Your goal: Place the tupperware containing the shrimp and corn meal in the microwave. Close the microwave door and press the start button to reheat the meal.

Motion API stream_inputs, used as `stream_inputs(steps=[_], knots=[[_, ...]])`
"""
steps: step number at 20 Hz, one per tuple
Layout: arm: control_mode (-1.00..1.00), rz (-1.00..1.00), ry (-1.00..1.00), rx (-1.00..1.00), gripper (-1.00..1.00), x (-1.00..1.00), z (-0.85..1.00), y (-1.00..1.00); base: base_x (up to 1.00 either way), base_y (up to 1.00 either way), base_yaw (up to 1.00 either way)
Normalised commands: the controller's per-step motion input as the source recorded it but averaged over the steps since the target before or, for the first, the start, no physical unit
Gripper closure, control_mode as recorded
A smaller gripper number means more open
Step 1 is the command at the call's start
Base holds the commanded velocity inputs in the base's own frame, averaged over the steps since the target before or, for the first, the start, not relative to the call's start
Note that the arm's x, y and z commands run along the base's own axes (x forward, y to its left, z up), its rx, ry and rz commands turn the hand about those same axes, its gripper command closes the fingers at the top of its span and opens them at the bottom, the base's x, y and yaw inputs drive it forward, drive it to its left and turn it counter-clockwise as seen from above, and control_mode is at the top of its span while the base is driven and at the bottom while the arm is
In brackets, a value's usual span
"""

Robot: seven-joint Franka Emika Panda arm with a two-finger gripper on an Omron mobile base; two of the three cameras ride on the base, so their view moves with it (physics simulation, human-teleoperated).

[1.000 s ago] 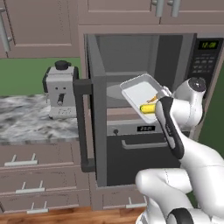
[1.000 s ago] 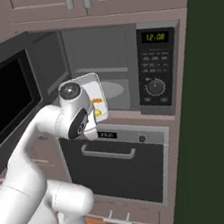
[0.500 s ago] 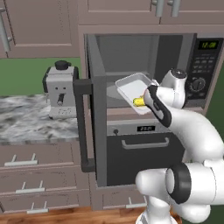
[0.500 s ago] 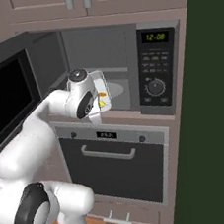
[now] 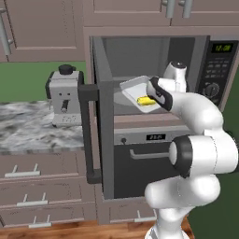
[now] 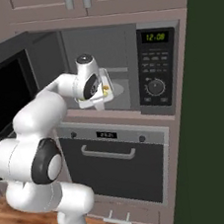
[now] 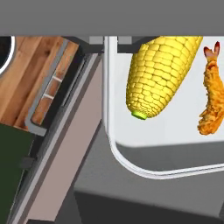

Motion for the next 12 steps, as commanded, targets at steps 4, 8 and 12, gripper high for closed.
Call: stream_inputs(steps=[4,8,12], knots=[[-1.00,0.00,0.00,0.00,1.00,0.56,-0.20,0.00,0.00,0.00,0.00],[-1.00,0.00,0.01,0.00,1.00,0.64,-0.33,0.00,0.00,0.00,0.00],[-1.00,0.00,0.03,0.00,1.00,0.66,-0.28,0.00,0.00,0.00,0.00]])
